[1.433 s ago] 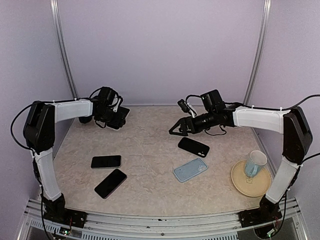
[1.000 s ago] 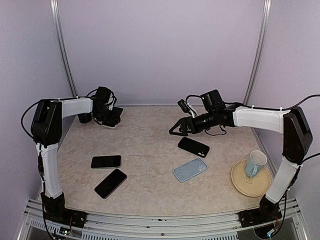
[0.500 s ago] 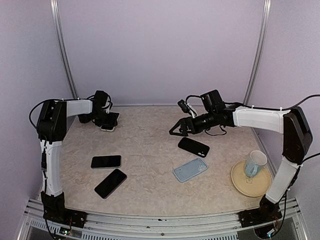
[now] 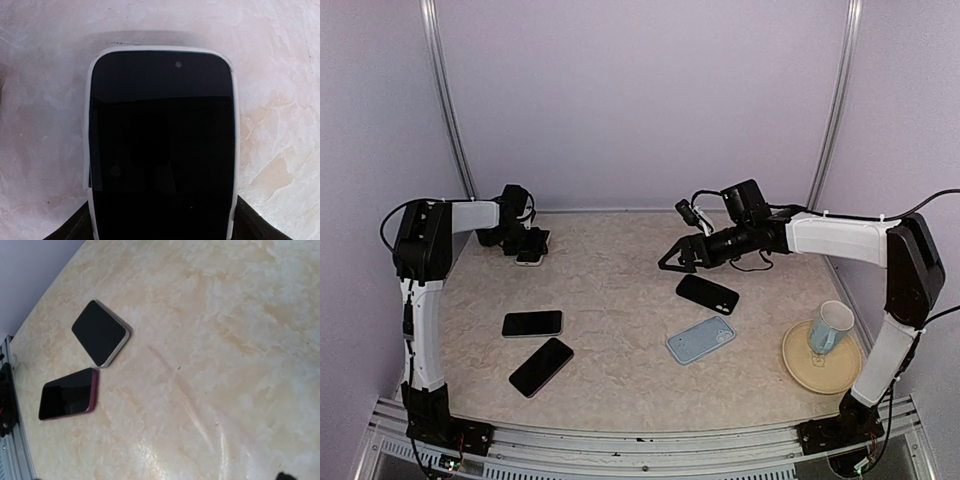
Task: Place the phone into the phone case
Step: Place the phone with the phone case at the corner of the board.
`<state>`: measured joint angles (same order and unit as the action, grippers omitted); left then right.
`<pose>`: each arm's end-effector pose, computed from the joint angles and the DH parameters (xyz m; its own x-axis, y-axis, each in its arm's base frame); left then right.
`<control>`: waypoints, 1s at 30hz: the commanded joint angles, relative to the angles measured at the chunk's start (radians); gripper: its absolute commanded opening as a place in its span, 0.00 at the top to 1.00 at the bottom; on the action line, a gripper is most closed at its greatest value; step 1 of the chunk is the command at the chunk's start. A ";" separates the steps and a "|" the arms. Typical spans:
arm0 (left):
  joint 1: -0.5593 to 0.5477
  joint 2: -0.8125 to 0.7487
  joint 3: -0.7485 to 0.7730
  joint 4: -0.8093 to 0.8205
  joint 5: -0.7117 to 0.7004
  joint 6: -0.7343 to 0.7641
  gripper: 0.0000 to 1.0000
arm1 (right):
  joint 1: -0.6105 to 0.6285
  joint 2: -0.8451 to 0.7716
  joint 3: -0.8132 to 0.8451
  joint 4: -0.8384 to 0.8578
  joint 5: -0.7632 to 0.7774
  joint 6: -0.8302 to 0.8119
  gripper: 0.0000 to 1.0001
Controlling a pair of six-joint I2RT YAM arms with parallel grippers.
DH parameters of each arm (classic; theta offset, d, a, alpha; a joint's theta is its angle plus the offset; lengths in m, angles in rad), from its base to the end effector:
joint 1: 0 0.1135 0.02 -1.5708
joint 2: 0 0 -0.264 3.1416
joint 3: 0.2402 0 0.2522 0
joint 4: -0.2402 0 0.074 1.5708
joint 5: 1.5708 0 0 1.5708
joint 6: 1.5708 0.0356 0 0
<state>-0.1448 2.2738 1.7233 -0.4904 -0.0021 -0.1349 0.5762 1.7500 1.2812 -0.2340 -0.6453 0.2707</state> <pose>0.4812 -0.0701 0.1433 -0.8653 -0.0097 -0.5011 0.0271 0.9974 -0.0662 0.3161 0.2309 0.2499 -0.7416 -0.2270 -0.6313 -0.6453 0.4988 0.5786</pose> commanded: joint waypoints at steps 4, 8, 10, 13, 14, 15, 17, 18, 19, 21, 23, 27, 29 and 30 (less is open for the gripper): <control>0.001 0.018 0.035 0.015 0.007 -0.032 0.29 | -0.006 -0.014 -0.018 0.019 0.003 -0.004 0.00; 0.001 0.014 0.033 0.013 -0.007 -0.034 0.24 | -0.006 -0.015 -0.018 0.019 0.001 -0.003 0.00; 0.001 0.012 0.032 0.011 -0.020 -0.034 0.22 | -0.006 -0.016 -0.017 0.021 0.001 -0.004 0.00; 0.001 0.009 0.024 0.011 -0.024 -0.031 0.19 | -0.005 -0.014 -0.019 0.022 0.001 -0.002 0.00; 0.001 0.008 0.022 0.013 -0.025 -0.031 0.18 | -0.006 -0.012 -0.018 0.023 0.000 -0.001 0.00; 0.001 0.007 0.019 0.013 -0.026 -0.032 0.17 | -0.006 -0.012 -0.019 0.024 -0.002 0.000 0.00; -0.002 0.007 0.014 0.013 -0.033 -0.032 0.16 | -0.006 -0.012 -0.018 0.025 -0.003 0.001 0.00; -0.002 0.007 0.010 0.015 -0.035 -0.032 0.16 | -0.006 -0.012 -0.019 0.025 -0.004 0.002 0.00; -0.004 0.007 0.008 0.016 -0.038 -0.032 0.16 | -0.006 -0.012 -0.017 0.026 -0.004 0.003 0.00; -0.007 0.007 0.001 0.020 -0.043 -0.031 0.15 | -0.006 -0.013 -0.017 0.025 -0.002 0.001 0.00; -0.009 0.007 -0.008 0.024 -0.046 -0.033 0.14 | -0.006 -0.014 -0.018 0.025 -0.002 0.002 0.00; -0.012 0.003 -0.014 0.030 -0.045 -0.038 0.12 | -0.005 -0.014 -0.019 0.024 -0.002 0.001 0.00; -0.014 -0.005 -0.019 0.029 -0.051 -0.042 0.02 | -0.006 -0.014 -0.019 0.024 -0.001 0.000 0.00; -0.015 -0.011 -0.021 0.032 -0.055 -0.044 0.01 | -0.006 -0.012 -0.017 0.024 0.001 0.001 0.00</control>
<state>-0.1520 2.2753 1.7184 -0.4793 -0.0364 -0.1623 0.5762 1.7500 1.2716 -0.2264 -0.6456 0.2737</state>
